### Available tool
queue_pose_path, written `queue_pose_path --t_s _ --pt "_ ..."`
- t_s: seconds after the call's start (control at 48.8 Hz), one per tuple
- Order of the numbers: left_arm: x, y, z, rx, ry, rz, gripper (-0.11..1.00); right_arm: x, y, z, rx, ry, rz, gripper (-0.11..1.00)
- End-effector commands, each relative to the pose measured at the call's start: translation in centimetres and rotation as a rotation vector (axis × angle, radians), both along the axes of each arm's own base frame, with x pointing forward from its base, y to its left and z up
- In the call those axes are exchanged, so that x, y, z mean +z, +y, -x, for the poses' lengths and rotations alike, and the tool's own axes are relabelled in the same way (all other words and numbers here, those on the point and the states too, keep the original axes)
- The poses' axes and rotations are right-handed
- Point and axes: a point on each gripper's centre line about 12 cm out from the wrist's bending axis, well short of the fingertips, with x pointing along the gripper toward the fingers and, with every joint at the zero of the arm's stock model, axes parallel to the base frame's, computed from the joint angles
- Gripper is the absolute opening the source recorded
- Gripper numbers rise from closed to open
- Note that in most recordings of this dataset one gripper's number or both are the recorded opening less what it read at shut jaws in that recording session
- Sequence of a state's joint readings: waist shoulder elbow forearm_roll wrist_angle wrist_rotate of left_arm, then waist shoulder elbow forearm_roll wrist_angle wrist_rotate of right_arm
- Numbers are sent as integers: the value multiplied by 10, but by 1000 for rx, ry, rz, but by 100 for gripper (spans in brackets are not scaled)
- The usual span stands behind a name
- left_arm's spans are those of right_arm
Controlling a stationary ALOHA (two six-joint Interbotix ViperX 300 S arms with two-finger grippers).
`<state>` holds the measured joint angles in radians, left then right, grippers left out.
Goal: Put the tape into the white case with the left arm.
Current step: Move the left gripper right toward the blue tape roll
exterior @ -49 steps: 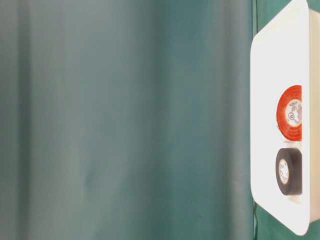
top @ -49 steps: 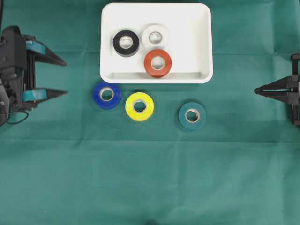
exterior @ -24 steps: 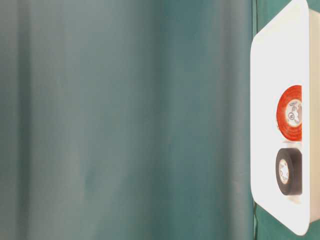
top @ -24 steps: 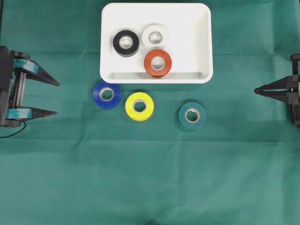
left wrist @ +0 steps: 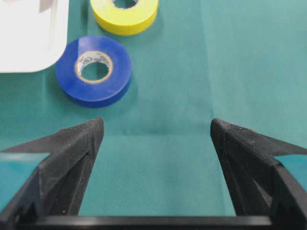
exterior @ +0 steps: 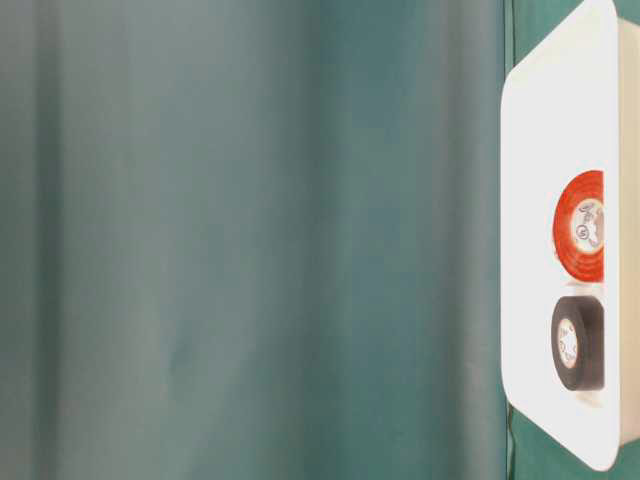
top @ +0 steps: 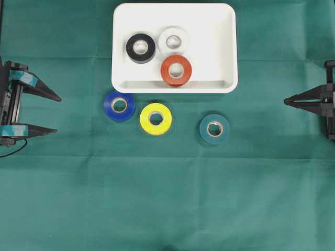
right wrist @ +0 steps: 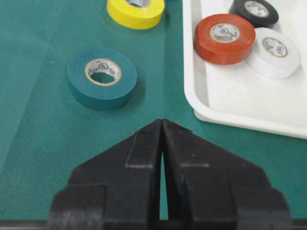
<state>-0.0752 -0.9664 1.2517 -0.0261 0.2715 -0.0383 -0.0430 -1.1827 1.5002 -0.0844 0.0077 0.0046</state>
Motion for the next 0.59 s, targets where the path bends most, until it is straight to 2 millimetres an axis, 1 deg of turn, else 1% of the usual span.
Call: queue_pose_path --t_s 0.0,0.164,0.369,0.574 --pt "4 -1 -6 -4 -14 -2 94 4 0 -2 1 -12 0 -9" --pt "5 -2 -21 -9 -24 -14 94 4 0 -2 -1 -12 0 -9" --pt "0 -3 -45 -39 22 -70 94 4 0 -2 1 -12 0 -9" --pt "-1 3 -69 -18 34 -86 94 4 0 -2 -1 -14 0 -9"
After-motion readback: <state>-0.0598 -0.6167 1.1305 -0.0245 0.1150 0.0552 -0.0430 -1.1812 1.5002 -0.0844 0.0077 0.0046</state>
